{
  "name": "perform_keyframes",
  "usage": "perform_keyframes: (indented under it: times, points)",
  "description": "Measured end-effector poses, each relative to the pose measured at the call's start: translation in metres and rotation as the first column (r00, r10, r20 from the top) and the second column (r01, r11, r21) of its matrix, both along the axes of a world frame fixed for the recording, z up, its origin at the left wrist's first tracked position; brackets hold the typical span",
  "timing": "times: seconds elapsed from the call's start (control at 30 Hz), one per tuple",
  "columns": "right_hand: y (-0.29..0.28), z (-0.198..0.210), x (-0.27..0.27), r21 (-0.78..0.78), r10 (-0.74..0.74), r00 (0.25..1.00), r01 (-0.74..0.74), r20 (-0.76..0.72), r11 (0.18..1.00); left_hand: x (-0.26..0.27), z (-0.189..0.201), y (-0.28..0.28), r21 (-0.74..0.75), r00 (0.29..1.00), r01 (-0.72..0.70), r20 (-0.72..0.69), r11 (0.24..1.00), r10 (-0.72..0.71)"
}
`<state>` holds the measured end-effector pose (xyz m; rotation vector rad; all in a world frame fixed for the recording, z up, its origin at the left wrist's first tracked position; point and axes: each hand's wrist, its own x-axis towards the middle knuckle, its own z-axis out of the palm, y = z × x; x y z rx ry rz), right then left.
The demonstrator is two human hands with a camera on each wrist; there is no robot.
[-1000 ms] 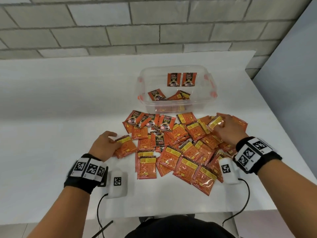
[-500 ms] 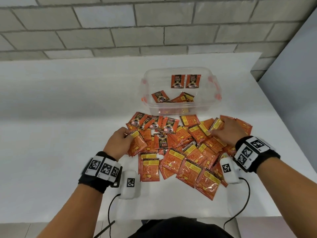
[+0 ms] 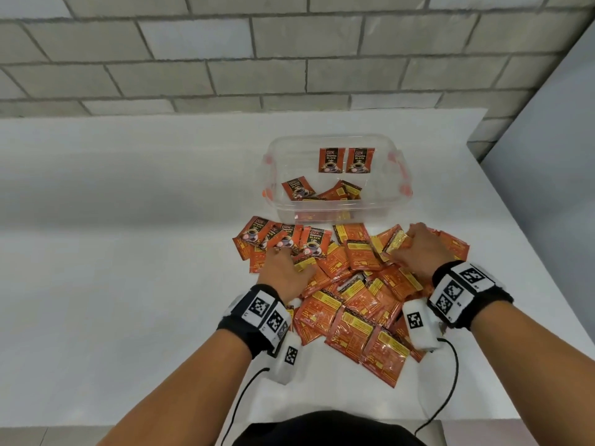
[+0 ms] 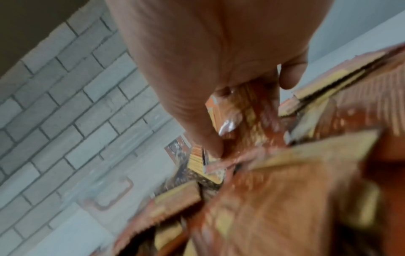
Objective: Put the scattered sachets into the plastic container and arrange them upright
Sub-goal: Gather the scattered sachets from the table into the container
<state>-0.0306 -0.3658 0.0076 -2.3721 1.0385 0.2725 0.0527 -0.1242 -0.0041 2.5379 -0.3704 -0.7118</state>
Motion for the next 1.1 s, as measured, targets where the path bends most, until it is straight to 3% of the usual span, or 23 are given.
perform_keyframes:
  times: [0.17,0.27,0.53,0.7,0.83,0.97,1.03,1.1]
  points:
    - [-0.009,0.017,-0.001,0.144,-0.028,0.993,0.012,0.114,0.99,0.0,0.001,-0.002,0.052,1.0,-0.019,-0.01,0.998,0.019]
    - [0.01,0.019,0.008,0.216,0.033,0.997,-0.046,0.063,0.975,-0.001,0.001,-0.005,0.044,0.999,-0.047,0.002,0.998,0.047]
    - [0.04,0.01,0.017,0.044,0.17,0.98,-0.167,-0.1,0.985,0.004,-0.004,-0.007,-0.054,0.986,-0.167,-0.02,0.984,0.166]
    - [0.04,0.014,0.017,0.105,0.129,0.99,-0.123,-0.051,0.987,0.008,-0.002,-0.007,-0.042,0.98,-0.197,-0.045,0.98,0.195]
    - [0.04,0.023,0.011,0.23,0.077,0.995,-0.09,0.064,0.969,0.01,0.003,-0.003,-0.207,0.958,-0.278,-0.131,0.938,0.255]
    - [0.039,0.04,0.003,0.274,0.075,0.982,-0.121,0.172,0.954,0.009,0.012,0.009,-0.374,0.957,-0.288,-0.096,0.881,0.272]
    - [0.038,0.05,0.004,0.335,0.021,0.97,-0.105,0.243,0.937,0.007,0.026,0.016,-0.457,0.945,-0.322,-0.106,0.829,0.309]
    - [0.038,0.061,0.01,0.398,-0.043,0.946,-0.094,0.323,0.913,0.014,0.046,0.022,-0.579,0.921,-0.384,-0.179,0.72,0.347]
